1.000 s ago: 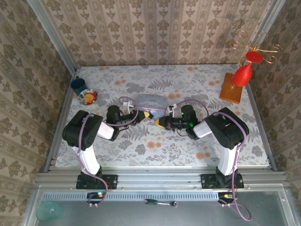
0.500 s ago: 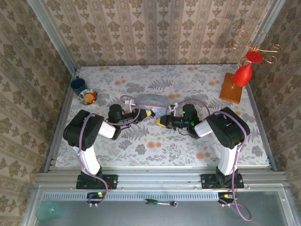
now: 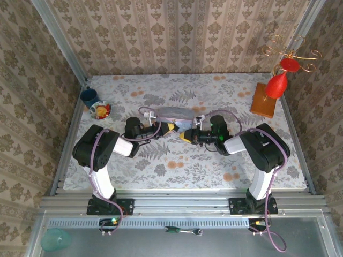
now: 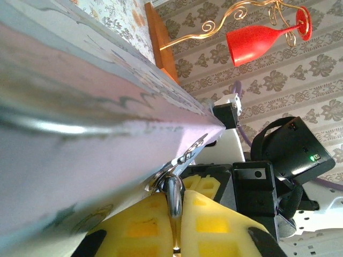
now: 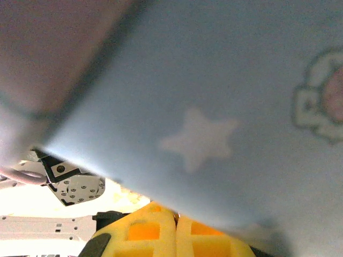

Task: Unlock a padlock with a key

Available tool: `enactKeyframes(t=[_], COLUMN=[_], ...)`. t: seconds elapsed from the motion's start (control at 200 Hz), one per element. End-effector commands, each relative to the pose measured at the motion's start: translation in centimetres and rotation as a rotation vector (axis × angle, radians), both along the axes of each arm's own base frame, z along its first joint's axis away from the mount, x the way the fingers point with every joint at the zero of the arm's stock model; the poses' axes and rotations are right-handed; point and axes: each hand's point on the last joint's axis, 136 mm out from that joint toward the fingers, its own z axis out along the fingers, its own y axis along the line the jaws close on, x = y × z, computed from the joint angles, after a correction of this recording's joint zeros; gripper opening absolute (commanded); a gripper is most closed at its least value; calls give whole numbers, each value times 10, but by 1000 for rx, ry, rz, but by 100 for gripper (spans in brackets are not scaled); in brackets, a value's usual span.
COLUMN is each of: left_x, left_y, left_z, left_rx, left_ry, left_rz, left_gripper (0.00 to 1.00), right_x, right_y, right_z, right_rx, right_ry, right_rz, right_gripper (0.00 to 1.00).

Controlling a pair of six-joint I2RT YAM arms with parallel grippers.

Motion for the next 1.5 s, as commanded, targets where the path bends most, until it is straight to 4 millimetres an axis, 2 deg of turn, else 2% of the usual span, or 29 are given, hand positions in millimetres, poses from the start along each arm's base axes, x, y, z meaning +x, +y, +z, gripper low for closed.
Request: enactKeyframes(t=[0.0, 0.385, 0.495, 1.03, 1.145, 1.495], left_x=[-63, -63, -63, -71, -72, -72], left_y=[-30, -32, -33, -41, -41, -43], left_z=[19, 15, 11, 14, 14, 11], left_rx=[-61, -57, -55, -62, -64, -62], left_ry=[-58, -52, -39, -34, -33, -24], left_rz=[-326, -333, -343, -393, -400, -406], left_gripper=[1, 0, 0, 0, 0, 0], right_x=[27, 30, 34, 43, 42, 27], right_y=[-9, -8, -11, -10, -10, 9], right_z=[29, 30, 36, 42, 45, 63], right_rx=[9, 28, 38, -5, -32, -23], right_ry=[-128, -122, -131, -159, -203, -307], right_rz=[-96, -90, -94, -57, -25, 92], right_gripper=[2, 4, 4, 2, 2, 0])
